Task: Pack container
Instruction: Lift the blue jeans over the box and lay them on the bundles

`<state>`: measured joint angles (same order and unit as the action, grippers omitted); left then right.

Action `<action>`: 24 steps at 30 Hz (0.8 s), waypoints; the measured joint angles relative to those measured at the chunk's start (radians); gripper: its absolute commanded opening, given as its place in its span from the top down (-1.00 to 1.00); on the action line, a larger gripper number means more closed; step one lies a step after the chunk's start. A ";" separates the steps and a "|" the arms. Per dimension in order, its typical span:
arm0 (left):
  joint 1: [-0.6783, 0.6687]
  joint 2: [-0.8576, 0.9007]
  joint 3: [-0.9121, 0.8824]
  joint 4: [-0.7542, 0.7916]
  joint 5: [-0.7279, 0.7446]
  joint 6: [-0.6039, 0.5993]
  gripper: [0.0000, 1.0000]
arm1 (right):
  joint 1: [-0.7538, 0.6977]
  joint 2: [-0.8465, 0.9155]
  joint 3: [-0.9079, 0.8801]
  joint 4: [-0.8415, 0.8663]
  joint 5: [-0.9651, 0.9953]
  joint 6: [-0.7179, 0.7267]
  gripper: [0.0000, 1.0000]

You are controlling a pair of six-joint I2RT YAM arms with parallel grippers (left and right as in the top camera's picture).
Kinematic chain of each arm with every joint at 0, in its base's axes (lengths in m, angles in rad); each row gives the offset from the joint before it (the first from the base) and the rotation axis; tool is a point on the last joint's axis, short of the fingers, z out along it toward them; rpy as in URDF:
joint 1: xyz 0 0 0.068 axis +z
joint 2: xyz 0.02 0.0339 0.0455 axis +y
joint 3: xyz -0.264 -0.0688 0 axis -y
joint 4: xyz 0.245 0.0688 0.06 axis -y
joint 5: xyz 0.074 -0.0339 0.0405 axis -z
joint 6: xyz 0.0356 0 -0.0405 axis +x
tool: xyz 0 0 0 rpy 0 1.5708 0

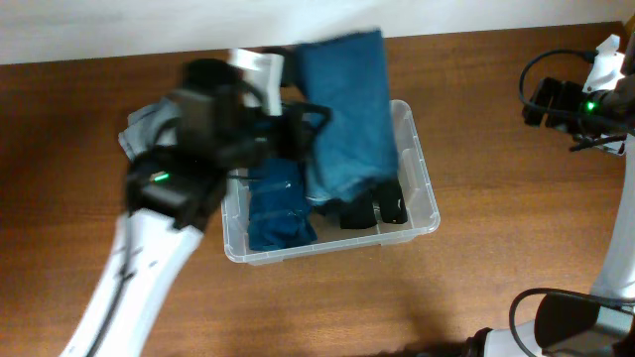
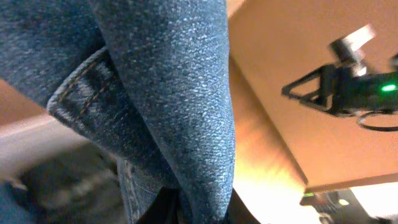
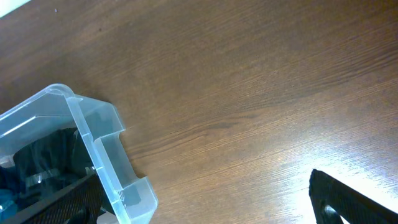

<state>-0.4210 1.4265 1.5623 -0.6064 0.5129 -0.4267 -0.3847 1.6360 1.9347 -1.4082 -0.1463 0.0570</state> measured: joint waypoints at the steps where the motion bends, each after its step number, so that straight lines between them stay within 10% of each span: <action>1: -0.057 0.047 0.000 0.005 -0.031 -0.047 0.99 | 0.000 0.000 0.000 0.000 0.000 0.000 -0.97; 19: -0.206 0.285 0.000 0.047 -0.125 -0.227 0.92 | 0.000 0.000 0.000 -0.002 0.000 0.000 -0.97; 24: -0.206 0.285 0.001 -0.084 -0.133 -0.234 -0.54 | 0.000 0.000 0.000 -0.002 0.000 0.000 -0.98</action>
<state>-0.6273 1.7119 1.5631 -0.6899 0.3798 -0.6605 -0.3847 1.6360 1.9347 -1.4105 -0.1463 0.0570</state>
